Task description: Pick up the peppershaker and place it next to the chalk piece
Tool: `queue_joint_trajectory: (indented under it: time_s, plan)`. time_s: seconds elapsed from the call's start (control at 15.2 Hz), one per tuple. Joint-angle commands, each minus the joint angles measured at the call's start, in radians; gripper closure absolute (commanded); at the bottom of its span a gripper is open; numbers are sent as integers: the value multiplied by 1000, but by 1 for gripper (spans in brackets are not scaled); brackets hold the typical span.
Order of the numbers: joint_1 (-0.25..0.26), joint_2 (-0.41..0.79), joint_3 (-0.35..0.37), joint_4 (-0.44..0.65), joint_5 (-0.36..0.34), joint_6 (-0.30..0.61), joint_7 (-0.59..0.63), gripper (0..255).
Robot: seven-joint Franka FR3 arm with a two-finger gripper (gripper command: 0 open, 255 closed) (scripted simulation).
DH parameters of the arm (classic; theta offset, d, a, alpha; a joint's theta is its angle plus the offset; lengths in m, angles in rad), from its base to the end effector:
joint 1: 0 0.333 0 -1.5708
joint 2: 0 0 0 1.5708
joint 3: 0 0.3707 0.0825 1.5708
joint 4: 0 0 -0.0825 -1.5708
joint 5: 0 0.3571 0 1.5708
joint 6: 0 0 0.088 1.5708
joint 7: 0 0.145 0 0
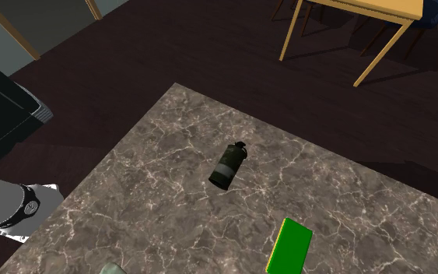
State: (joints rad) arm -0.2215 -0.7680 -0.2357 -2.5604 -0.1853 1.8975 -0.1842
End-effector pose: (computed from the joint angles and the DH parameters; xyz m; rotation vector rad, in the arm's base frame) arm 0.2340 -0.1515 0.5162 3.0867 -0.2545 0.1338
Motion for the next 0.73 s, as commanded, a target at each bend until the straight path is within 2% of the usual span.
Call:
queue_joint_trajectory:
  time_s: [0.0, 0.66]
  plan:
    - [-23, -19, -39, -7, -26, -8, -46, 255]
    - [-124, -11, -264, 57, -155, -26, -298, 255]
